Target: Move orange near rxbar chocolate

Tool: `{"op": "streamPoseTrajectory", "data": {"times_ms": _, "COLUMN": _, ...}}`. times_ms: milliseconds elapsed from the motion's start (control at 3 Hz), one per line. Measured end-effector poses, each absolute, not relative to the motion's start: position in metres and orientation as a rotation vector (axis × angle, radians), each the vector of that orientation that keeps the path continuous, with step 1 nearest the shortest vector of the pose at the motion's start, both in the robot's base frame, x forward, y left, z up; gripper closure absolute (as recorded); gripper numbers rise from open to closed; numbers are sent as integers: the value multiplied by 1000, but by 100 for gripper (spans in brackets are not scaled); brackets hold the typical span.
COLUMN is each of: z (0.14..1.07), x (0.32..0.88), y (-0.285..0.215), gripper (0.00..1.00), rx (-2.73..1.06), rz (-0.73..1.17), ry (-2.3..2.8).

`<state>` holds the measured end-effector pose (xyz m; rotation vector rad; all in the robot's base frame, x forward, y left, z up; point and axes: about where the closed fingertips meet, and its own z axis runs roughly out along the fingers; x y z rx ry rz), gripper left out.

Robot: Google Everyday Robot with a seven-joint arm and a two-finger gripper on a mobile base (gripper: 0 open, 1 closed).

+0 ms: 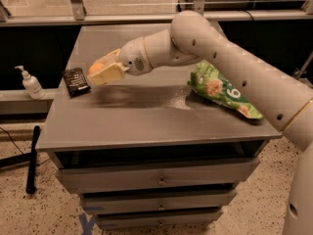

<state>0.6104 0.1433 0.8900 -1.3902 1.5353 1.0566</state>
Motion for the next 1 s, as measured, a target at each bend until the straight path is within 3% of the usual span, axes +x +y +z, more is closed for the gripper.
{"op": "streamPoseTrajectory", "data": {"times_ms": 333, "z": 886, "x": 600, "y": 158, "gripper": 100, "rx": -1403, "rz": 1081, "ry": 1515}}
{"op": "streamPoseTrajectory", "data": {"times_ms": 1000, "z": 871, "x": 592, "y": 162, "gripper": 59, "rx": -1407, "rz": 1064, "ry": 1501}}
